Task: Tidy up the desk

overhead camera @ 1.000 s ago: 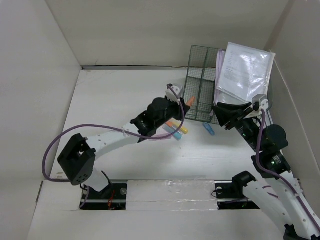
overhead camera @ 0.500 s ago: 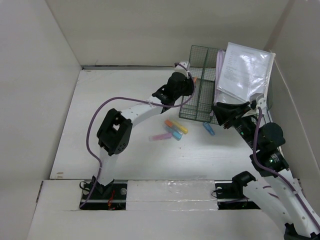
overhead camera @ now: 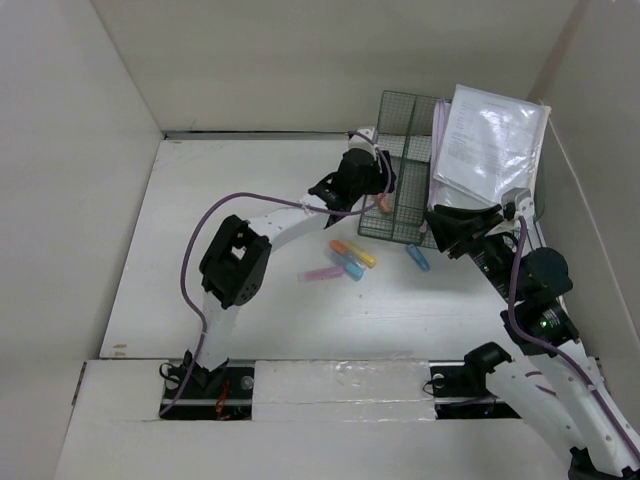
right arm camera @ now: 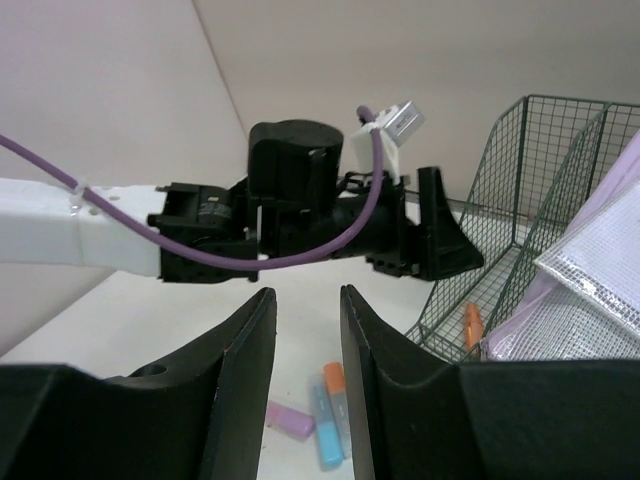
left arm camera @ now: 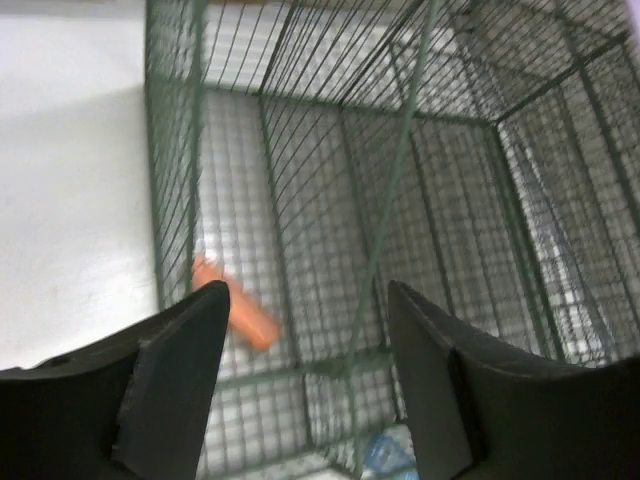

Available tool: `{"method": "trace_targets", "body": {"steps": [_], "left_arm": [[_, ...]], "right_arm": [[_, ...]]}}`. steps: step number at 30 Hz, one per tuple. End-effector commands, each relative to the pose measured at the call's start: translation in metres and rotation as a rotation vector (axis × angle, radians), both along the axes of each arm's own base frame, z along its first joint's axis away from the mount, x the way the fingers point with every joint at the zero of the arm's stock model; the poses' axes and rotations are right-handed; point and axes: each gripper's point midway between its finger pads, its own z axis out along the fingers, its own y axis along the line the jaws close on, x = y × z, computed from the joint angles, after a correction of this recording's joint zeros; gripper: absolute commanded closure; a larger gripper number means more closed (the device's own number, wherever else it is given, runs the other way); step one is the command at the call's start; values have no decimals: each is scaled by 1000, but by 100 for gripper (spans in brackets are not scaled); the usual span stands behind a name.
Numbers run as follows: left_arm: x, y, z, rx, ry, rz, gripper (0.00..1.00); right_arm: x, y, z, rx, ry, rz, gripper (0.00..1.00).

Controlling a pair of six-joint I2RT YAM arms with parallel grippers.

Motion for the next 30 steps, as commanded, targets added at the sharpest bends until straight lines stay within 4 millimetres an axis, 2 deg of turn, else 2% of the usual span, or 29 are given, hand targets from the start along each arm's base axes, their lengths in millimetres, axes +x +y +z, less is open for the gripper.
{"method": "trace_targets", "body": {"steps": [1, 2, 4, 5, 6, 7, 8, 9, 10, 11, 12, 13, 14, 16, 17, 18, 19, 20, 25, 28, 29, 30], "left_arm": [[-26, 15, 73, -98, -127, -8, 42], [-47, 18, 72, -102, -142, -20, 44], [-73, 16, 64, -91, -148, -43, 44], [-85, 24, 37, -41, -122, -10, 44], [-109, 14, 34, -43, -111, -34, 45], [-124, 15, 7, -9, -71, -42, 45], [-134, 13, -2, 0, -57, -37, 45], [-156, -1, -16, -4, -21, -55, 45], [-166, -4, -31, 22, 9, -49, 45], [-171, -8, -37, 29, 16, -30, 45], [-185, -20, -56, 62, 37, -48, 44], [-190, -22, -67, 80, 72, -27, 45], [-189, -33, -59, 59, 70, -11, 45], [-196, -40, -88, 119, 125, 9, 44], [-187, -49, -75, 63, 139, 70, 44], [-184, -53, -91, 89, 160, 88, 45], [-181, -60, -85, 87, 176, 99, 45], [-180, -64, -97, 99, 200, 112, 44], [-174, -74, -94, 33, 193, 129, 44], [-174, -80, -96, 51, 193, 143, 44], [-171, -80, -107, 78, 196, 164, 44], [-169, -81, -109, 92, 196, 175, 44]], "right_arm": [[-3, 0, 11, 19, -35, -1, 62], [-3, -1, 12, 21, -38, -1, 62], [-2, 0, 11, 21, -34, -2, 62], [-3, -1, 11, 20, -37, -2, 62], [-2, -1, 10, 19, -32, -4, 62], [-3, -1, 12, 23, -37, -4, 63], [-3, -1, 12, 23, -37, -4, 62], [-2, -1, 11, 21, -36, -4, 63], [-2, -1, 11, 23, -35, -3, 62], [-2, -1, 11, 22, -34, -5, 62], [-3, -1, 11, 22, -37, -2, 63], [-2, -1, 11, 21, -34, -4, 62], [-2, -1, 12, 22, -37, -2, 62], [-4, -1, 12, 22, -39, -2, 63], [-5, -2, 14, 25, -43, -2, 63], [-6, -3, 15, 24, -48, -3, 62], [-6, -3, 15, 25, -48, -4, 62], [-7, -3, 15, 26, -49, -2, 62], [-9, -1, 15, 23, -50, 9, 62], [-9, 0, 15, 22, -49, 19, 62], [-9, 1, 15, 21, -52, 20, 63], [-10, 1, 16, 21, -53, 21, 63]]}}
